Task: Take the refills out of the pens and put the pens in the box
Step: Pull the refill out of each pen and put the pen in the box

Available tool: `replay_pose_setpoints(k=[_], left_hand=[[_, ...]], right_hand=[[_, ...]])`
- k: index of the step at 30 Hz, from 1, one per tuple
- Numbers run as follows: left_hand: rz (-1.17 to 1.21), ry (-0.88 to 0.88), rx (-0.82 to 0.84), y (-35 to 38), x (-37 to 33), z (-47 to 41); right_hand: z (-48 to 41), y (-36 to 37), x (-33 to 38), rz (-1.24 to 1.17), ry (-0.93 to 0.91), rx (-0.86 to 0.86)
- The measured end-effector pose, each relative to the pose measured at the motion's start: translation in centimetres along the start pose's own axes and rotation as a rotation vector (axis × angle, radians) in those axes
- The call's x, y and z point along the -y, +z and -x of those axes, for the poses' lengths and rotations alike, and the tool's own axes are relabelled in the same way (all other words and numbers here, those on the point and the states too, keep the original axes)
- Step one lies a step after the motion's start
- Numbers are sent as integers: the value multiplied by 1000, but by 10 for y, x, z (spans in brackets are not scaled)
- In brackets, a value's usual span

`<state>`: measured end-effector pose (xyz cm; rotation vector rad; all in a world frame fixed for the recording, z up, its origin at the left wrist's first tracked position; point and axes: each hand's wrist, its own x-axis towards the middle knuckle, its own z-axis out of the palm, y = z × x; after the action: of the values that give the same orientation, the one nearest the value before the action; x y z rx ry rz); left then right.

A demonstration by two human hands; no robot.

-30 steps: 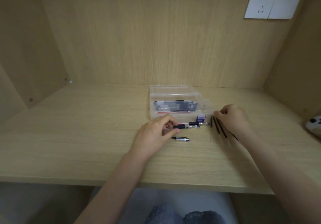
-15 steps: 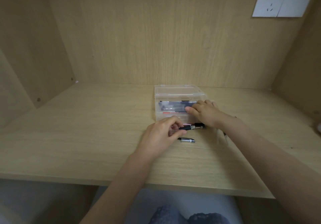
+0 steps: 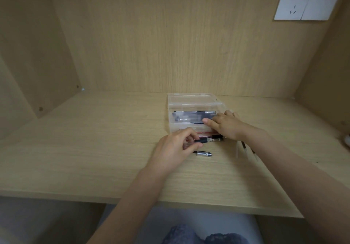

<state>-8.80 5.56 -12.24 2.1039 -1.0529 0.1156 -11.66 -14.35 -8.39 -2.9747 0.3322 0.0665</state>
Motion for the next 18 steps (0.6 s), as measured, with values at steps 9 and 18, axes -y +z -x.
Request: replay_pose_setpoints(k=[9,18], left_hand=[[9,-2,-15,0,0,0],[33,-26,-69,-1,-1,1]], right_hand=[[0,-7,-13,-632,-69,-2],[25,-11,-18,-1134,-99,-289]])
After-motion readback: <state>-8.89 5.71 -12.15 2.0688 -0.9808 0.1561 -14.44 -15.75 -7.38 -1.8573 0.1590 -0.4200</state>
